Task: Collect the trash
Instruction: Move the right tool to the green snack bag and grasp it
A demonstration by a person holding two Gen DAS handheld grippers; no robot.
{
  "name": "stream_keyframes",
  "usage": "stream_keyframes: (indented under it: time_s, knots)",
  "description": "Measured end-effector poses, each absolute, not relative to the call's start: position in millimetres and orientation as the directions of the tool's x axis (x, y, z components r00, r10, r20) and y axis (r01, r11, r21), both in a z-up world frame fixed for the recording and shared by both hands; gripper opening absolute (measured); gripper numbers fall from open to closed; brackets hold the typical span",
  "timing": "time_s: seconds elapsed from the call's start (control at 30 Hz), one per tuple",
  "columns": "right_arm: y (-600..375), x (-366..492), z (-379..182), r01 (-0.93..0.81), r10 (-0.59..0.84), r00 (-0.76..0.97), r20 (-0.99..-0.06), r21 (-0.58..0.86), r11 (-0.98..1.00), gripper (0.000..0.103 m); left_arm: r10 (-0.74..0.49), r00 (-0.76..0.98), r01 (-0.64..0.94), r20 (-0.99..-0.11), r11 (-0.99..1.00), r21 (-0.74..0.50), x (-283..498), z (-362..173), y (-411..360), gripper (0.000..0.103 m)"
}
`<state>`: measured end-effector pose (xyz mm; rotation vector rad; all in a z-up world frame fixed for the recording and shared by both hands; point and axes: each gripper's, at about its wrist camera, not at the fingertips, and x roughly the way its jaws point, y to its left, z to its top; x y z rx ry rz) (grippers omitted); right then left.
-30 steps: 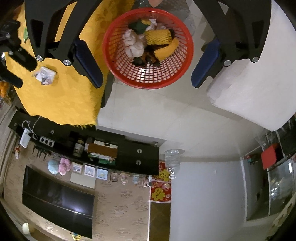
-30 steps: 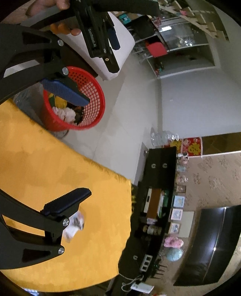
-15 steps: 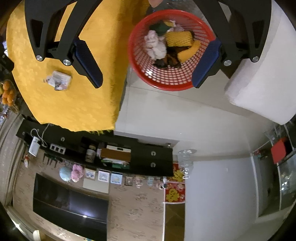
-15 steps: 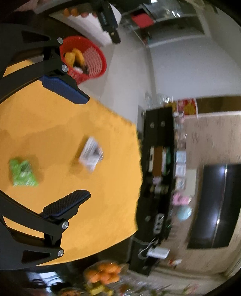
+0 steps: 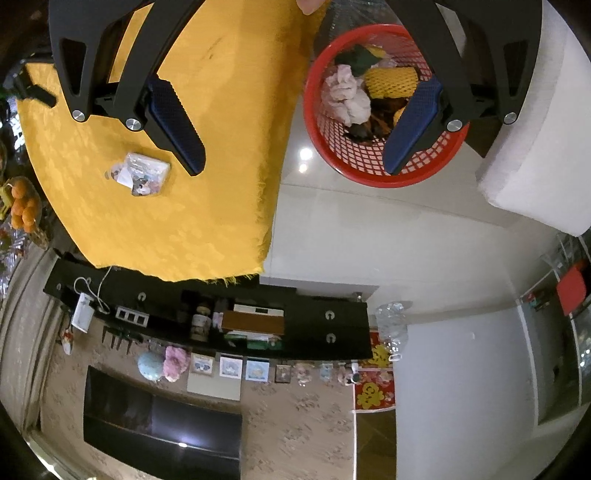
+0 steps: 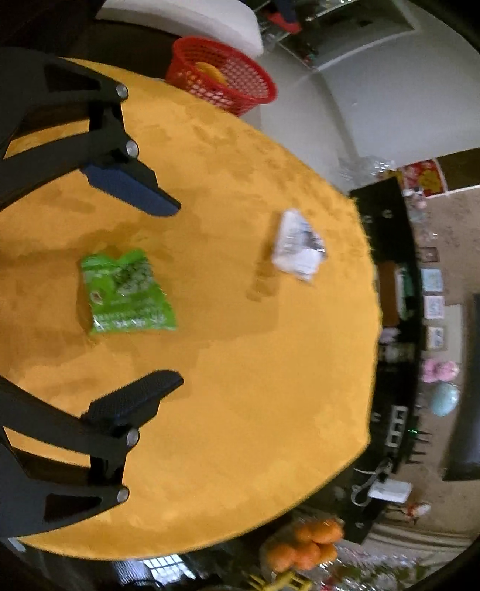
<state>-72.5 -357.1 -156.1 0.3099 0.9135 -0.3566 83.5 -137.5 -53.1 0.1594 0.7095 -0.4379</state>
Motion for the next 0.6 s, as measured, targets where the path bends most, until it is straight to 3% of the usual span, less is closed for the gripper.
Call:
stream_keyframes:
  time_s: [0.17,0.4,0.6]
  knots:
    - [-354,-70,-168,0.412,-0.181,0.531,-0.828,0.065,0.909,0.069,-0.337,0.667,0.445,-0.665,0.896,-0.008,83,-55,-144,0.093]
    - [-353,-68,-183,0.393,-0.183,0.486,-0.855,0.027,0.919,0.045,-0.333,0.656,0.44,-0.677,0.898,-0.016,86,-57,-148,0.093]
    - [-358,-72,-179,0.399,-0.186,0.498,-0.847,0.034,0.916,0.038,-0.343,0.648,0.437,-0.68,0.899,-0.038,86,-57,-152,0.093]
